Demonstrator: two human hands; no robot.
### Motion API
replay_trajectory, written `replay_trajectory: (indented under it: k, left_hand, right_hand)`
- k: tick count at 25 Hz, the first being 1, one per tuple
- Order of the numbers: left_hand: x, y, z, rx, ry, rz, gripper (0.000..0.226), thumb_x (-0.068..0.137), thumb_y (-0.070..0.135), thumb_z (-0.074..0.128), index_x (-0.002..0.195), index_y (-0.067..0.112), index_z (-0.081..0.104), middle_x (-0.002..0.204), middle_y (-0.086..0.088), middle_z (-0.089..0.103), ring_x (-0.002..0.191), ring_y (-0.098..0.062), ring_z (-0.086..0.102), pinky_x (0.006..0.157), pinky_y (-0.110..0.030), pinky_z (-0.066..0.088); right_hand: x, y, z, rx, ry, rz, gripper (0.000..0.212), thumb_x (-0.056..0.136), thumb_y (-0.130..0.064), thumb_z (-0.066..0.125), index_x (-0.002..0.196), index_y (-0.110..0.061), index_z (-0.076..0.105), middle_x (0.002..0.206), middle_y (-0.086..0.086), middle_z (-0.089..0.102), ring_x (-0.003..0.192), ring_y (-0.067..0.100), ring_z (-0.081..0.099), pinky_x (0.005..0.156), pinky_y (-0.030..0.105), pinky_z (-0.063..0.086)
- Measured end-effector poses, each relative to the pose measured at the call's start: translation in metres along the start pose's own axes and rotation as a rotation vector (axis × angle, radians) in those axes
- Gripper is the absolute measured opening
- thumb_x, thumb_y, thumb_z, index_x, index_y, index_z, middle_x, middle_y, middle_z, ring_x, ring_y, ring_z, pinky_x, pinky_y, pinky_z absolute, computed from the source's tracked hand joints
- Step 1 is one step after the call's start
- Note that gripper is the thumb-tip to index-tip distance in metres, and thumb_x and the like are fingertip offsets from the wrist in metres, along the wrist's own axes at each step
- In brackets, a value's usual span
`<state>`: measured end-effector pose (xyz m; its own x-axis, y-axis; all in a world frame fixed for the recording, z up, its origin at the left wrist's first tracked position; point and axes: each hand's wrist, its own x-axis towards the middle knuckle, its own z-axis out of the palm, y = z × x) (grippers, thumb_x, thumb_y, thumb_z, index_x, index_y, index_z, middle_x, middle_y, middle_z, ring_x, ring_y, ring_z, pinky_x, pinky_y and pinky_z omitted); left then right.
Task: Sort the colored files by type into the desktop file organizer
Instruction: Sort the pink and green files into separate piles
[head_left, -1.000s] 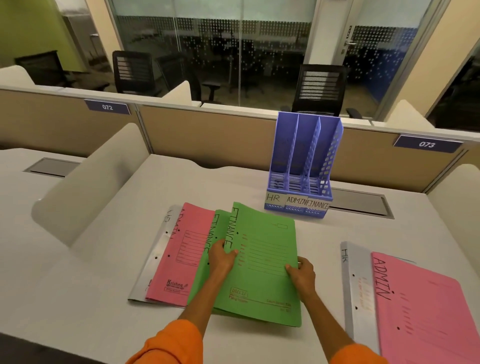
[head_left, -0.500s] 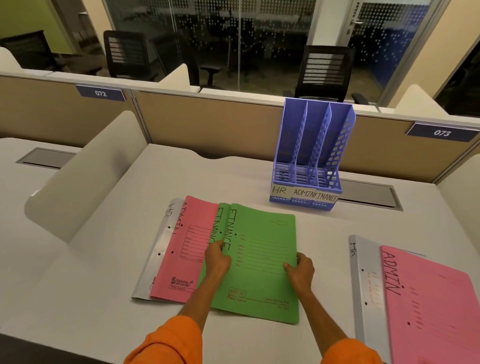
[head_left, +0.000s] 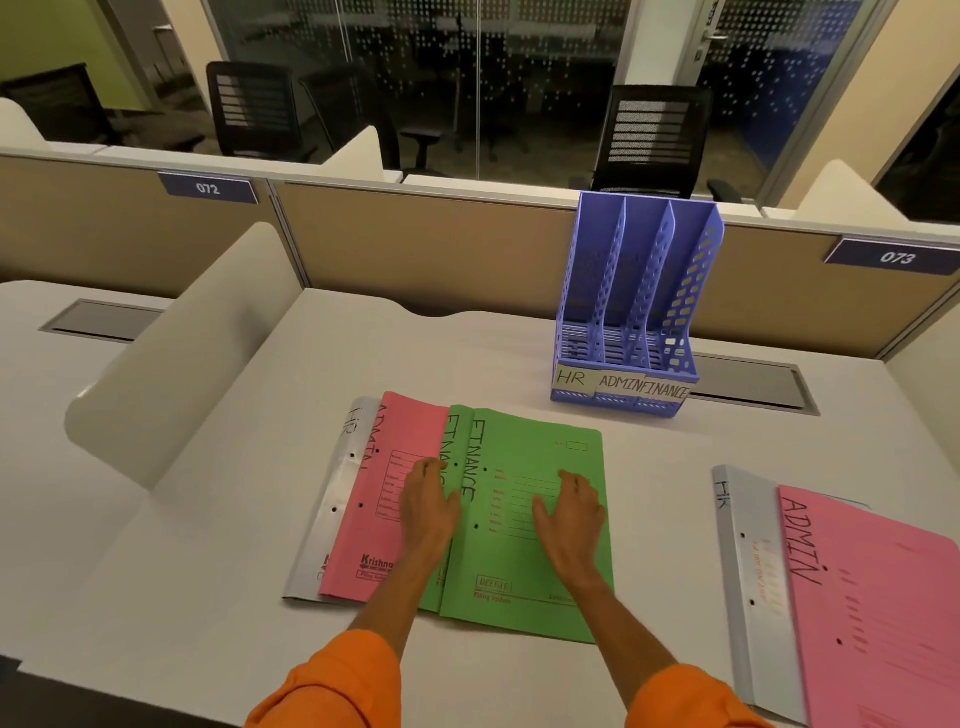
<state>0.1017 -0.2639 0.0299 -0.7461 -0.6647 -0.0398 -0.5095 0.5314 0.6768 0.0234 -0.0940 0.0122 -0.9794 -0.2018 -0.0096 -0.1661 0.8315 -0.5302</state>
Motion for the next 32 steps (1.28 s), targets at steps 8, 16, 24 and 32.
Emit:
replay_trajectory:
  k: [8,16,24,32]
  left_hand:
    - [0.012,-0.042,-0.037,0.086,0.061,-0.019,0.048,0.085,0.008,0.069,0.131,0.006,0.054,0.136,-0.012,0.055,0.125,-0.029,0.051,0.105,-0.044,0.044]
    - [0.023,-0.085,-0.070,-0.048,0.059,-0.157,0.051,0.084,0.005,0.069,0.132,0.004,0.053,0.129,-0.020,0.057,0.118,-0.036,0.055,0.098,-0.049,0.050]
    - [0.030,-0.098,-0.075,-0.159,0.028,-0.201,0.045,0.079,-0.005,0.069,0.122,-0.002,0.056,0.117,-0.022,0.064,0.105,-0.035,0.063,0.086,-0.033,0.050]
    - [0.050,-0.101,-0.082,-0.149,-0.105,-0.276,0.040,0.078,0.008,0.076,0.113,-0.005,0.061,0.106,-0.022,0.069,0.096,-0.036,0.066,0.075,-0.029,0.048]
  right_hand:
    - [-0.027,-0.070,0.038,0.011,-0.173,-0.329,0.065,0.091,-0.039,0.054,0.146,-0.012,0.032,0.152,0.006,0.035,0.139,0.021,0.031,0.116,0.035,0.024]
    - [-0.054,-0.117,0.076,-0.063,-0.293,-0.530,0.071,0.088,-0.042,0.053,0.148,-0.015,0.026,0.156,0.006,0.028,0.146,0.021,0.019,0.121,0.039,0.012]
    - [-0.071,-0.133,0.100,-0.032,-0.420,-0.466,0.076,0.083,-0.038,0.059,0.147,-0.015,0.026,0.153,0.007,0.033,0.140,0.022,0.030,0.119,0.038,0.019]
    - [-0.078,-0.134,0.103,-0.005,-0.439,-0.400,0.074,0.081,-0.048,0.059,0.142,-0.017,0.031,0.142,0.005,0.045,0.129,0.022,0.041,0.115,0.036,0.026]
